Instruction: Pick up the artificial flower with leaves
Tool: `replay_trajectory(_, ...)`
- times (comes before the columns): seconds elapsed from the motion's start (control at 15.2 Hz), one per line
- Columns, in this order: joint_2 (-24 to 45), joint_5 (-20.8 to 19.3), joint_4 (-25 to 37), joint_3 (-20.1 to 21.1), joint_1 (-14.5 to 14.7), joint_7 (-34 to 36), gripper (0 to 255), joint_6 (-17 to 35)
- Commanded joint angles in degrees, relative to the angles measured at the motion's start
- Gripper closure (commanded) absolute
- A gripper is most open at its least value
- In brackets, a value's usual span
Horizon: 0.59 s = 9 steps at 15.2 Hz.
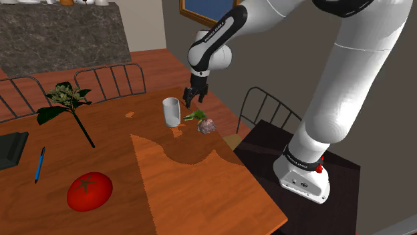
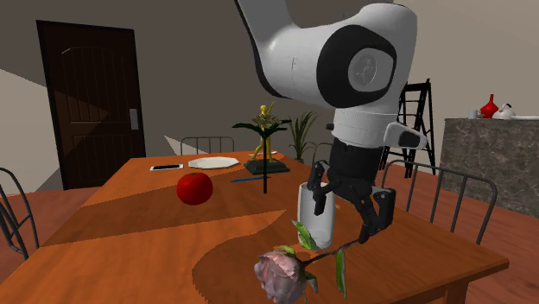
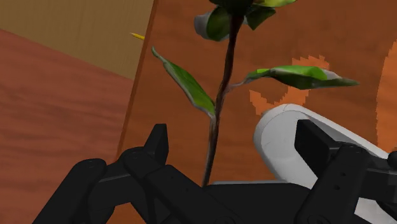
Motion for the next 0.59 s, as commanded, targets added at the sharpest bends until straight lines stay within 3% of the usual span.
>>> replay_trajectory(0.0,4.4,1.6,2.2,0.4,-0.1,-1.3,0,2.0)
replay_trajectory(0.53,10.5,4.0,3.0,1.3,-0.5,-3.9,0,7.1)
